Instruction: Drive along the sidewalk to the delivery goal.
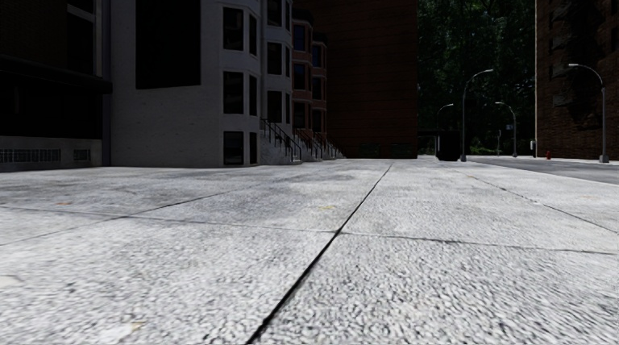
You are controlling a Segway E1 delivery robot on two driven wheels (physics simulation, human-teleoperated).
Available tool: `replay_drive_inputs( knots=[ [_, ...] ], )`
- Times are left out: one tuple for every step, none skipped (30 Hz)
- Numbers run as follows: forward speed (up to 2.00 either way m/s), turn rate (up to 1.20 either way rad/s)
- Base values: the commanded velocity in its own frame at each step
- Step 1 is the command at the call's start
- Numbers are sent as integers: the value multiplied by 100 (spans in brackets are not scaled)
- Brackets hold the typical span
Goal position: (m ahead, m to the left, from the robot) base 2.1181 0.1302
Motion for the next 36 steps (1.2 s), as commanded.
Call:
replay_drive_inputs(
  knots=[
    [179, 0],
    [179, 0],
    [179, 0],
    [179, 0],
    [179, 0],
    [179, 0],
    [179, 0],
    [179, 23],
    [179, 31],
    [179, 31],
    [179, 29],
    [179, 0],
    [179, 0],
    [179, 0],
    [179, 0],
    [179, 0],
    [179, 0],
    [178, 0],
    [178, 0],
    [178, 0],
    [178, 0],
    [178, 0],
    [178, 0],
    [178, 0],
    [178, 0],
    [177, 0],
    [177, 0],
    [177, 0],
    [174, 0],
    [169, 0],
    [169, 0],
    [165, 0],
    [160, 0],
    [156, 0],
    [156, 0],
    [155, 0]
  ],
)
